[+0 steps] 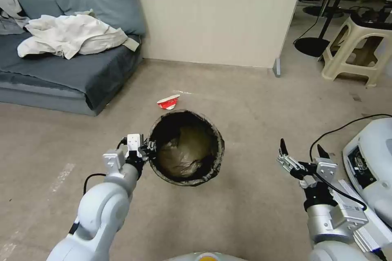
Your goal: Pick up the trash can from the floor.
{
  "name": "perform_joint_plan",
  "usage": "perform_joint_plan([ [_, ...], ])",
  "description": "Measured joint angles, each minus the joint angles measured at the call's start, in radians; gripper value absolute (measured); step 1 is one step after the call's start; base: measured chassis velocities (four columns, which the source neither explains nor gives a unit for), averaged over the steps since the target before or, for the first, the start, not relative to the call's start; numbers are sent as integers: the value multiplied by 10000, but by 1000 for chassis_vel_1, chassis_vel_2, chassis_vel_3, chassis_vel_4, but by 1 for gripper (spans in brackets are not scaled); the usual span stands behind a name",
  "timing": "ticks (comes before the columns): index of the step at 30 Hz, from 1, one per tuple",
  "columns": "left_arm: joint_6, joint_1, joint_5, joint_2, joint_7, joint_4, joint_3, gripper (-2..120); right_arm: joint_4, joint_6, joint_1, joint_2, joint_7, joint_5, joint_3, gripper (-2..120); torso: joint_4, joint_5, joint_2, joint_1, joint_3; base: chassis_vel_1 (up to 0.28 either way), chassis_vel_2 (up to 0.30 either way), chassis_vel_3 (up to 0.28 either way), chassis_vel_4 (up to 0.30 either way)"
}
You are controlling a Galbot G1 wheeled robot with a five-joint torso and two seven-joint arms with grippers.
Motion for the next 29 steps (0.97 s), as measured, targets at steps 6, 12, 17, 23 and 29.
perform_joint_plan([
  [6,-342,250,818,-98,264,-128,167,2,65,160,-125,15,0,35,39,100,0,0,0,0,0,0,0,0,0],
  [12,-472,271,874,-140,319,-189,172,2,125,183,-182,40,0,32,31,100,-1,-1,0,0,0,0,0,0,0],
  [17,-474,295,856,-87,320,-253,167,2,191,141,-100,34,0,15,-6,100,0,0,0,0,0,0,0,0,0],
  [23,-474,405,850,-99,317,-268,172,2,190,120,-71,38,1,11,-11,100,0,0,0,0,0,0,0,0,0],
  [29,-458,409,850,-113,311,-287,174,2,205,120,-99,38,10,11,8,100,0,0,0,0,0,0,0,0,0],
])
